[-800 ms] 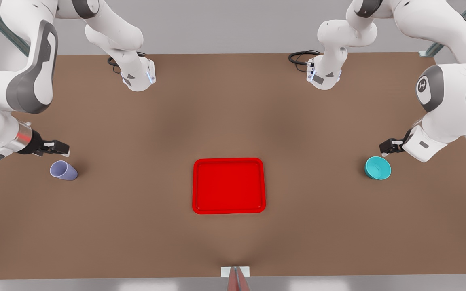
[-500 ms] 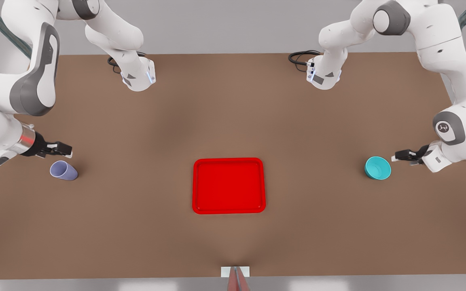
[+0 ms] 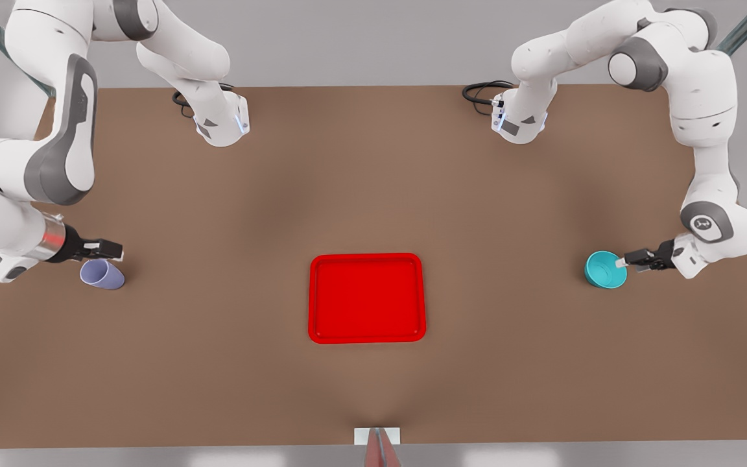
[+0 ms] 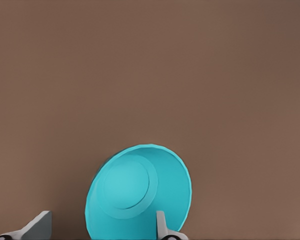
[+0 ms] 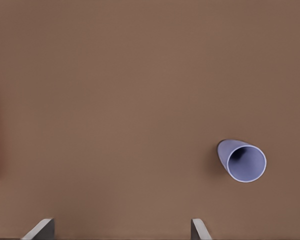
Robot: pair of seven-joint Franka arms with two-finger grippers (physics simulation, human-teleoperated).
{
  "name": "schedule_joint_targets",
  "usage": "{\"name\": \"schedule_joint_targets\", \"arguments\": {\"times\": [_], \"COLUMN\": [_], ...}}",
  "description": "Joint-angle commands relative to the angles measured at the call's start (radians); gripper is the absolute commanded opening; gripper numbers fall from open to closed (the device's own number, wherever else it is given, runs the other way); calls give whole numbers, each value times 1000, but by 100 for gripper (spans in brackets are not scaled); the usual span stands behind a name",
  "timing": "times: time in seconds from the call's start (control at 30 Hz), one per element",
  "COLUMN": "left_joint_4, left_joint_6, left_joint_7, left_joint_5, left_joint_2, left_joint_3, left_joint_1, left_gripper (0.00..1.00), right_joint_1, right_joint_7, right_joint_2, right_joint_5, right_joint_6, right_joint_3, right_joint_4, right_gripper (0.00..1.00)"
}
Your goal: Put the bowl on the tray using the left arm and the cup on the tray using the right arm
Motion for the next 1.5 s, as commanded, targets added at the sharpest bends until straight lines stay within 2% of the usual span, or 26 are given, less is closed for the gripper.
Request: {"name": "schedule_joint_targets", "arguments": {"times": [0.0,0.33,0.37,0.4,0.43,0.47,0.73,0.8,0.83,1.0,1.1,1.27,1.33,1.37,1.47], "left_joint_4": [0,2,0,2,2,2,3,3,5,15,17,17,28,52,120], "left_joint_6": [0,8,14,14,14,14,23,23,23,46,51,42,38,38,38], "left_joint_7": [0,-3,-3,-3,-3,-3,-8,-6,-6,-5,-5,-11,-58,-136,-368], "left_joint_5": [-2,-8,-8,-8,-7,-7,-8,-7,-7,1,-1,1,-5,-8,-8], "left_joint_2": [1,56,56,56,56,63,76,78,78,84,90,38,12,12,12], "left_joint_3": [0,-9,-9,-9,-9,-9,-9,-9,-9,-9,-9,-9,-8,-8,-8], "left_joint_1": [0,-12,-12,-12,-12,-11,-12,-12,-12,-29,-44,-54,-116,-185,-397], "left_gripper": [100,100,93,64,50,47,46,27,21,21,21,21,21,21,21], "right_joint_1": [-5,0,0,0,0,-2,-5,4,9,36,-66,-217,-235,-263,-263], "right_joint_7": [0,-2,-2,-2,-2,-2,-2,-3,-5,-48,-52,-69,-72,-87,-98], "right_joint_2": [0,0,0,0,0,0,0,0,0,95,88,100,117,166,187], "right_joint_5": [1,0,2,2,2,2,2,3,3,-5,-22,-140,-140,-137,-140], "right_joint_6": [0,3,4,4,4,4,-2,-8,-6,-43,17,144,167,210,224], "right_joint_3": [0,3,3,3,3,3,3,3,5,3,3,3,3,3,3], "right_joint_4": [0,28,26,26,26,26,20,17,22,20,-99,-121,-121,-121,-126], "right_gripper": [100,100,100,100,100,100,100,100,100,100,100,100,100,100,100]}}
